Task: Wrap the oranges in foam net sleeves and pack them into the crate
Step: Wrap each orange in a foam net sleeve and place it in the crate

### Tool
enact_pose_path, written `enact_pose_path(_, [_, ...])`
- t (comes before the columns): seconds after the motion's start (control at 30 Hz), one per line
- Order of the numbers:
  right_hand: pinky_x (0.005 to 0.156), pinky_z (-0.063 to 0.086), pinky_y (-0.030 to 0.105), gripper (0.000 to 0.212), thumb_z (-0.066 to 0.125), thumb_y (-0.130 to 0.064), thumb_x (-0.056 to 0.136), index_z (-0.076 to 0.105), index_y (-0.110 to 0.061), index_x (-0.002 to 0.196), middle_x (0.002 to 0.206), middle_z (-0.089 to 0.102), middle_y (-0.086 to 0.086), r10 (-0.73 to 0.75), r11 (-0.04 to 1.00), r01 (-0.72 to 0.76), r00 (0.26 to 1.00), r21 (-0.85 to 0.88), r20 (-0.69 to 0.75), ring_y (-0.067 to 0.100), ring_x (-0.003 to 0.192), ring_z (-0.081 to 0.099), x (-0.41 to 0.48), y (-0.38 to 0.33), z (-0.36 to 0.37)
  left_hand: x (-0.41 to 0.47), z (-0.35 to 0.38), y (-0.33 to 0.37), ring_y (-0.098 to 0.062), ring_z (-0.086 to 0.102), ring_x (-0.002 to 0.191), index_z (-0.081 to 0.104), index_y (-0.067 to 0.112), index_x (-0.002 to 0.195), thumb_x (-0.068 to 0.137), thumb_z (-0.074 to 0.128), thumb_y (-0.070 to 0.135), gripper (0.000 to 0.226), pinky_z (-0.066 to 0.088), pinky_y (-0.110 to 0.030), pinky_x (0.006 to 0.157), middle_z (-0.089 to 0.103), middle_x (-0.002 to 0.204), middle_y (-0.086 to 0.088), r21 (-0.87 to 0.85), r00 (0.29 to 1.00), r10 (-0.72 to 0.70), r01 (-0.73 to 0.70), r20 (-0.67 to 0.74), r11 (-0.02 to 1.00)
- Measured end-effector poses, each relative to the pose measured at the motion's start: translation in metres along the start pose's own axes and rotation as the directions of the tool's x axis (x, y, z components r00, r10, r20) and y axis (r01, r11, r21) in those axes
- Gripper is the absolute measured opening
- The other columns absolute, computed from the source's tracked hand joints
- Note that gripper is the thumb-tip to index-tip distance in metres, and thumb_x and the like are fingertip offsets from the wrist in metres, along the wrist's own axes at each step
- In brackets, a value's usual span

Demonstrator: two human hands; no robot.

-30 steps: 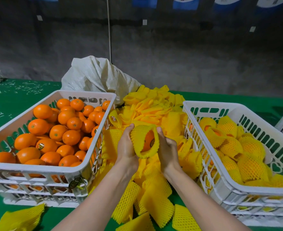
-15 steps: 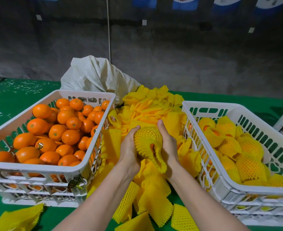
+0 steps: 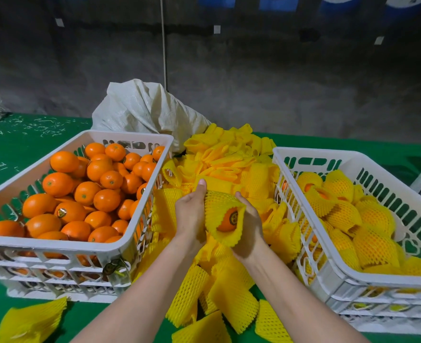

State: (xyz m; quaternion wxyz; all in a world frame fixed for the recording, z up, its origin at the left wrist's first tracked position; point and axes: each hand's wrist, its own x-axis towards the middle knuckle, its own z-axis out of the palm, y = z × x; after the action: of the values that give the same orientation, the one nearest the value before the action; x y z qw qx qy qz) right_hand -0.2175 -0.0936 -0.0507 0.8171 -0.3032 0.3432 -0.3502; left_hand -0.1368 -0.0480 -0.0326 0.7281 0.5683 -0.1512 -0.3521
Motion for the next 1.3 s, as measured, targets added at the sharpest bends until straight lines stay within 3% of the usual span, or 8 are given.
enact_pose_path(0.3, [0.058,0.052,0.027,0.039,0.04,-0.027,0.095,0.071,-0.012,0.075,0.073,0.068,0.009,0.02,0.999,-0.024,0.995,0.041,0.099,0.022,0.066,0.065,0.003,0.002,-0.007,0.002,-0.001,0.006,-0.007,0.039,0.039,0.03,0.019,0.057,0.092,0.052,0.046,0.05,0.034,-0.016,0.04,0.036,0.043,0.005,0.076,0.987,-0.063,0.052,0.15,0.996])
enact_pose_path(0.43, [0.07,0.046,0.035,0.029,0.038,-0.02,0.095,0.064,-0.007,0.088,0.08,0.063,0.013,0.017,1.0,-0.017,0.997,0.006,0.079,0.025,0.076,0.059,0.0,0.002,-0.006,0.004,0.001,0.006,-0.023,0.047,0.07,0.047,0.015,0.076,0.089,0.055,0.049,0.038,0.041,-0.031,0.062,0.048,0.075,-0.013,0.166,0.975,-0.131,0.101,0.178,0.981])
enact_pose_path(0.53, [0.069,0.047,0.033,0.027,0.04,-0.019,0.095,0.063,-0.006,0.089,0.081,0.063,0.014,0.012,1.0,-0.011,0.999,-0.014,0.049,0.024,0.074,0.059,0.001,0.0,-0.009,0.005,-0.002,0.001,-0.022,0.057,0.066,0.057,0.009,0.076,0.087,0.057,0.05,0.042,0.048,-0.027,0.059,0.062,0.062,-0.005,0.193,0.969,-0.144,0.105,0.201,0.976])
enact_pose_path(0.7, [0.075,0.046,0.032,0.02,0.054,-0.026,0.09,0.068,-0.011,0.088,0.086,0.066,0.01,-0.139,0.977,0.127,0.989,-0.169,-0.058,0.024,0.081,0.06,0.006,-0.015,-0.019,0.0,-0.008,0.002,-0.032,0.067,0.072,0.069,0.024,0.075,0.08,0.055,0.065,0.044,0.056,-0.043,0.066,0.069,0.055,-0.003,0.171,0.804,-0.468,0.436,0.367,0.884])
enact_pose_path(0.8, [0.057,0.051,0.02,0.02,0.056,-0.028,0.092,0.071,-0.015,0.091,0.082,0.072,0.003,-0.307,0.895,0.276,0.951,-0.351,-0.036,0.011,0.07,0.067,0.01,-0.019,-0.027,-0.003,-0.002,0.005,-0.031,0.069,0.058,0.067,0.013,0.097,0.08,0.057,0.059,0.05,0.056,-0.034,0.049,0.072,0.072,-0.015,0.219,0.746,-0.502,0.453,0.437,0.864])
enact_pose_path(0.93, [0.076,0.051,0.036,0.041,0.054,-0.054,0.081,0.069,-0.018,0.094,0.101,0.067,0.014,-0.441,0.806,0.41,0.897,-0.427,0.028,0.023,0.095,0.064,0.005,-0.022,-0.028,0.0,0.001,-0.001,-0.019,0.071,0.066,0.065,0.018,0.097,0.089,0.054,0.047,0.033,0.054,-0.025,0.054,0.074,0.08,-0.007,0.154,0.779,-0.4,0.375,0.483,0.914])
enact_pose_path(1.07, [0.052,0.031,0.025,0.04,0.052,-0.059,0.078,0.046,-0.029,0.052,0.05,0.039,-0.008,-0.618,0.545,0.591,0.762,-0.595,0.19,0.007,0.05,0.037,0.003,-0.021,-0.027,-0.002,0.004,-0.007,-0.017,0.072,0.075,0.067,0.016,0.102,0.083,0.061,0.043,0.033,0.056,-0.026,0.059,0.075,0.088,-0.006,0.157,0.787,-0.346,0.311,0.51,0.937])
enact_pose_path(1.3, [0.054,0.028,0.032,0.058,0.049,-0.052,0.084,0.042,0.003,0.064,0.059,0.036,0.009,-0.574,0.493,0.662,0.735,-0.565,0.361,0.019,0.057,0.035,0.006,-0.035,-0.034,-0.001,0.004,-0.006,-0.023,0.073,0.08,0.07,0.017,0.1,0.066,0.065,0.05,0.048,0.058,-0.031,0.062,0.074,0.095,-0.01,0.124,0.735,-0.365,0.362,0.572,0.924])
